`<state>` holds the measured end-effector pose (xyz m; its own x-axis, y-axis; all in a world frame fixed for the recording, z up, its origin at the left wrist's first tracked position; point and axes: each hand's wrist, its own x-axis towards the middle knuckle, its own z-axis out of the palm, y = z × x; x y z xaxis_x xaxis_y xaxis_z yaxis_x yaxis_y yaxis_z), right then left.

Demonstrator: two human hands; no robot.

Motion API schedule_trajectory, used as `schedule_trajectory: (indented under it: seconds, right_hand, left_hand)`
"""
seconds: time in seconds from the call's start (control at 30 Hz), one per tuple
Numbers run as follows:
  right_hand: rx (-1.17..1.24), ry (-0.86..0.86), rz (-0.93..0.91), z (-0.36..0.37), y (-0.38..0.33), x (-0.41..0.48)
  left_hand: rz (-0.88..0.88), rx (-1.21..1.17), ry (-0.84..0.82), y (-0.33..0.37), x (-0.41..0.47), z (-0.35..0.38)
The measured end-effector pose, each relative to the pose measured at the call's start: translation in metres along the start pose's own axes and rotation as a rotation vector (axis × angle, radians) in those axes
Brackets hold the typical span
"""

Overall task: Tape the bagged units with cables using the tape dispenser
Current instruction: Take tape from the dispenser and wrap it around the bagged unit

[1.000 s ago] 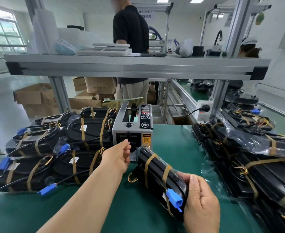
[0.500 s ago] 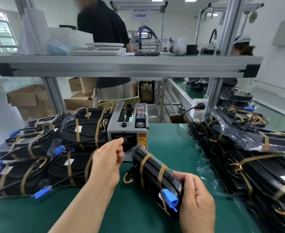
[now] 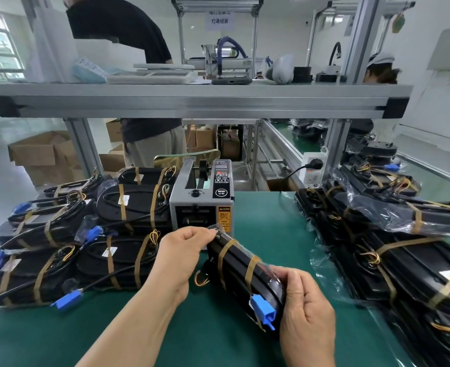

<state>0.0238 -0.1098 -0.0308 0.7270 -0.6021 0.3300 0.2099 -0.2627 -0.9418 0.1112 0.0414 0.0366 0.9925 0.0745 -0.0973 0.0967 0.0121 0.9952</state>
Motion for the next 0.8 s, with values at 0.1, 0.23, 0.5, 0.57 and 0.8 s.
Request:
schedule_trajectory:
  seconds: [0.1,0.23,0.5,0.57,0.8]
  right_hand:
    - [-0.009,-0.009,-0.005,0.000,-0.001,-0.001]
    - [-0.007,-0.021,-0.002,0.000,-0.003,-0.002]
    - [-0.003,-0.026,-0.010,-0.001,-0.002,-0.001]
    - [0.001,-0.023,-0.011,0.000,-0.002,-0.001]
    - [-0.006,-0.024,-0.007,0.000,-0.002,-0.001]
  left_hand:
    - [-0.009,0.009,0.009,-0.002,0.003,0.000]
    - [-0.021,0.009,0.012,-0.006,0.007,-0.001]
    - [0.021,0.030,0.032,-0.015,0.011,-0.001]
    - [0.040,0.030,0.051,-0.016,0.012,-0.001]
    - [0.080,0.015,0.071,-0.016,0.010,0.001]
